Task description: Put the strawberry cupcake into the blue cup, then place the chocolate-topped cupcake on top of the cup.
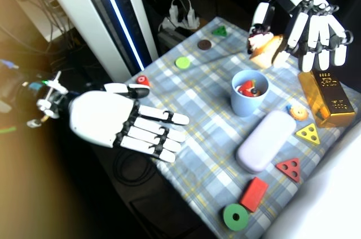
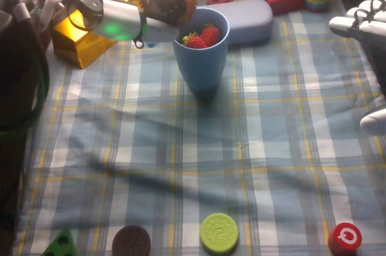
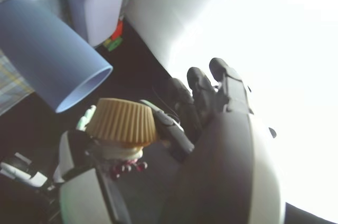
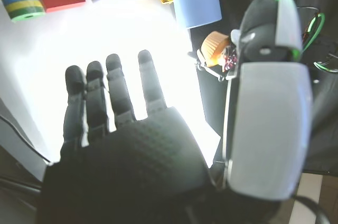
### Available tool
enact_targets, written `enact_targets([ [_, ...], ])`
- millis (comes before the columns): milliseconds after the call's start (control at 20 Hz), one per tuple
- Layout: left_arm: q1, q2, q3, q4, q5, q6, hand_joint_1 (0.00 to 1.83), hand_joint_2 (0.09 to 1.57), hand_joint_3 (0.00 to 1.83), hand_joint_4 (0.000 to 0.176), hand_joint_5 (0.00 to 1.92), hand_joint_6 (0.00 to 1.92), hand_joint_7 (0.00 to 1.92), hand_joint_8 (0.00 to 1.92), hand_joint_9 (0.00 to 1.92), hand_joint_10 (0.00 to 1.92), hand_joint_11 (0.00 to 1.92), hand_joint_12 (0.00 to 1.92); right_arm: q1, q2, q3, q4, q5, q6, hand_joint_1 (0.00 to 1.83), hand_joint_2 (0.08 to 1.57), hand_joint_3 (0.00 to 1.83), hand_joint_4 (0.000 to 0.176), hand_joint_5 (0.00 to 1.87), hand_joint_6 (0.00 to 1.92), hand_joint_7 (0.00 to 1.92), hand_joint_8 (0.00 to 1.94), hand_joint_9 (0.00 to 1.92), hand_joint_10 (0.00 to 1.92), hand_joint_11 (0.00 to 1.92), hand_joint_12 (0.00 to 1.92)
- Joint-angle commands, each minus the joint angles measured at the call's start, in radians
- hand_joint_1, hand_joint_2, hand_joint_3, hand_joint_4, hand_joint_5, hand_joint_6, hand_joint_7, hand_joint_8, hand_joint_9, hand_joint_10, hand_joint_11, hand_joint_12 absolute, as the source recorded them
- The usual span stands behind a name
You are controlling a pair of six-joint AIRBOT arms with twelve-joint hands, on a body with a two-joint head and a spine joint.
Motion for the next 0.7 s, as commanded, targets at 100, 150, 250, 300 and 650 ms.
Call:
enact_targets([
  [100, -0.024, -0.023, 0.019, 0.011, -0.114, -0.004, 1.04, 1.08, 0.00, 0.176, 1.02, 0.90, 0.64, 0.00, 0.40, 0.00, 0.00, 0.71, 0.005, 0.002, 0.005, 0.020, 0.114, 0.007, 0.15, 0.82, 0.00, 0.096, 0.00, 0.00, 0.11, 0.00, 0.06, 0.01, 0.02, 0.15],
  [150, -0.025, -0.030, 0.025, 0.011, -0.114, -0.004, 1.03, 1.09, 0.00, 0.176, 1.00, 0.93, 0.66, 0.01, 0.41, 0.00, 0.00, 0.74, 0.005, 0.002, 0.004, 0.019, 0.115, 0.007, 0.17, 0.82, 0.00, 0.097, 0.00, 0.00, 0.11, 0.00, 0.08, 0.00, 0.00, 0.26],
  [250, -0.027, -0.043, 0.034, 0.011, -0.117, -0.004, 1.00, 1.13, 0.00, 0.176, 0.94, 1.04, 0.63, 0.00, 0.39, 0.00, 0.00, 0.78, 0.005, 0.003, 0.004, 0.015, 0.115, 0.007, 0.19, 0.82, 0.00, 0.104, 0.00, 0.00, 0.09, 0.00, 0.10, 0.00, 0.00, 0.42],
  [300, -0.027, -0.048, 0.036, 0.011, -0.118, -0.004, 1.00, 1.13, 0.00, 0.176, 0.94, 1.03, 0.63, 0.00, 0.38, 0.00, 0.00, 0.75, 0.005, 0.004, 0.004, 0.014, 0.115, 0.007, 0.20, 0.83, 0.00, 0.106, 0.00, 0.00, 0.08, 0.00, 0.06, 0.01, 0.00, 0.29],
  [650, -0.026, -0.068, 0.045, 0.011, -0.122, -0.004, 0.98, 1.15, 0.00, 0.176, 0.89, 1.11, 0.61, 0.00, 0.39, 0.00, 0.00, 0.74, 0.005, 0.007, 0.004, 0.010, 0.115, 0.012, 0.23, 0.83, 0.00, 0.125, 0.00, 0.00, 0.10, 0.00, 0.11, 0.02, 0.00, 0.41],
])
